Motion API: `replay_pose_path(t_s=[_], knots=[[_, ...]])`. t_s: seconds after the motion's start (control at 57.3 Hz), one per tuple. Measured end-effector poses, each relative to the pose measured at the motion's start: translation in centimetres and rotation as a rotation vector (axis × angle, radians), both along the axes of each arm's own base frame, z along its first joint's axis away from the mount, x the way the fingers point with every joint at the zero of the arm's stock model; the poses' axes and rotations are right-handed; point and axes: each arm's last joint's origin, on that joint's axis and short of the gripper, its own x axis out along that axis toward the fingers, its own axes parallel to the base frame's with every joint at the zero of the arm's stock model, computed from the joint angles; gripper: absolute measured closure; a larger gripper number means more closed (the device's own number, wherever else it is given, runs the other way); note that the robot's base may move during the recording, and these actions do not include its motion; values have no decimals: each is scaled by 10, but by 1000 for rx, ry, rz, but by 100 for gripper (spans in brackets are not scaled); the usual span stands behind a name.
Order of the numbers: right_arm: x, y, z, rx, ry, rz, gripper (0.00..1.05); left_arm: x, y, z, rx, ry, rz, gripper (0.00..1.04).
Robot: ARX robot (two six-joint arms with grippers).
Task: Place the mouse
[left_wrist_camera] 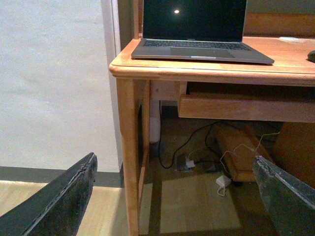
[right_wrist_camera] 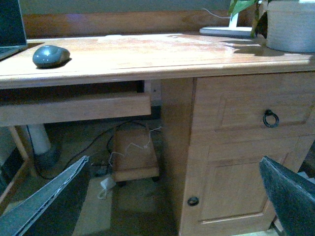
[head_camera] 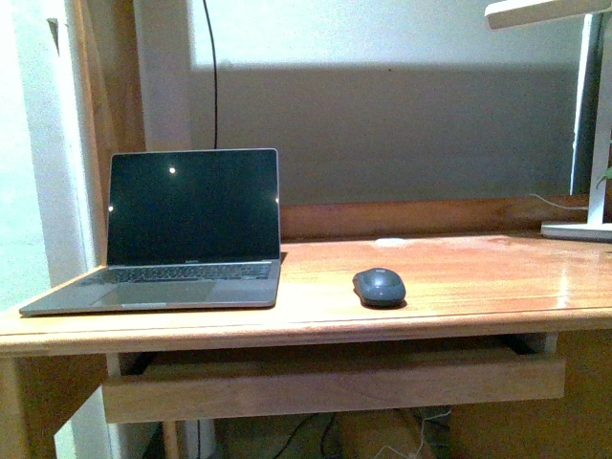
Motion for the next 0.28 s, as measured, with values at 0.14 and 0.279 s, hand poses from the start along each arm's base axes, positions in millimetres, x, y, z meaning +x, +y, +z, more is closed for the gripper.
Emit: replay_pose_path(t_s=[0.14,0.279], knots=[[0,0,0,0,0,0,0,0,0,0,0,0,0,7],[0,0,0,0,0,0,0,0,0,0,0,0,0,7]])
